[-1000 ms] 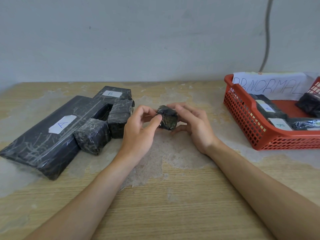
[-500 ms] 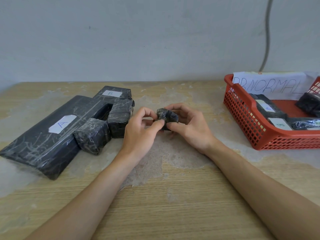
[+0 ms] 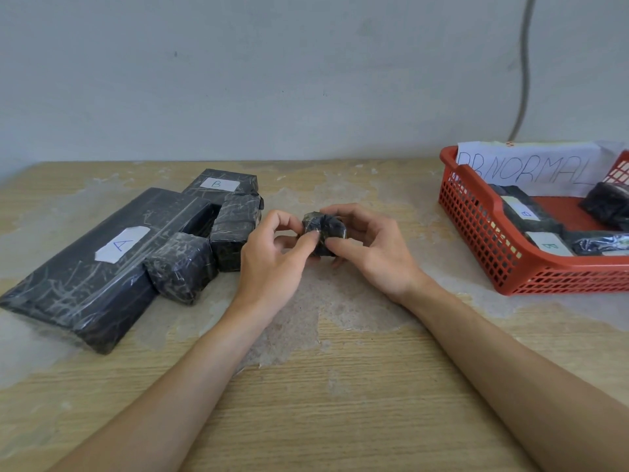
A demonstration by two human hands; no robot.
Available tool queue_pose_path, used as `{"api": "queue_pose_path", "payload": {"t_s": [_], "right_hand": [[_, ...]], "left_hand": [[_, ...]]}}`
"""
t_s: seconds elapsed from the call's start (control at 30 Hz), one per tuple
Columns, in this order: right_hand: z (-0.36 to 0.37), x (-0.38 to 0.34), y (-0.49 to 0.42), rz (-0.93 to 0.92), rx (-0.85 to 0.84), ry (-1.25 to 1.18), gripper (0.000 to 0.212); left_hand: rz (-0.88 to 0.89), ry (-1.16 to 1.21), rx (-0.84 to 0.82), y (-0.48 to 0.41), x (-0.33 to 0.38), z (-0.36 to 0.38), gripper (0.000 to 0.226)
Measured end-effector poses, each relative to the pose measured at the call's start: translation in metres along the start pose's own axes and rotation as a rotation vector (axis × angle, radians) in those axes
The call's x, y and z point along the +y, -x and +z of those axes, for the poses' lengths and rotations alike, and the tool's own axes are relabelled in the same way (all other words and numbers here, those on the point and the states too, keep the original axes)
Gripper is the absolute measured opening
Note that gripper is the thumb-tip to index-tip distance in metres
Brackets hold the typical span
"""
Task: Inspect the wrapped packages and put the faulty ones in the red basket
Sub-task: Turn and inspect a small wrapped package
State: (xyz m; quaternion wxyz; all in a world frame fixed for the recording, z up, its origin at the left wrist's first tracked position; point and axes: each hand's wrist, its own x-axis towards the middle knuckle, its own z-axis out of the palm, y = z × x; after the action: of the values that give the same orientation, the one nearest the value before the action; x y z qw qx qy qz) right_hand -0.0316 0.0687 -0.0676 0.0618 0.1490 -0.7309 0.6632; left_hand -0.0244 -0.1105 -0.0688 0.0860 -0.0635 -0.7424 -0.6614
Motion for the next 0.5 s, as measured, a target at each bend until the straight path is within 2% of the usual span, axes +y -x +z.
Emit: {"api": "queue_pose_path", "payload": {"t_s": [0.23,0.4,0.5], "right_hand": [[-0.0001,0.0022,-0.0002,0.004,0.054,0.013,0.039],[-0.0017,-0.0034,-0.0018,0.135,0.055,-0.108,0.023],[0.0002,-0.0017,-0.0023,0.096,0.061,-0.13,0.009]], "left_hand": [[-0.002,-0.072,0.001,0.0012,0.002,0.0011,0.046],[0.119,-0.102,0.009,0.0027,0.0032,0.0008,0.047],[0.09,-0.044,-0.046,0.0016,0.0022,0.0001,0.048]]}}
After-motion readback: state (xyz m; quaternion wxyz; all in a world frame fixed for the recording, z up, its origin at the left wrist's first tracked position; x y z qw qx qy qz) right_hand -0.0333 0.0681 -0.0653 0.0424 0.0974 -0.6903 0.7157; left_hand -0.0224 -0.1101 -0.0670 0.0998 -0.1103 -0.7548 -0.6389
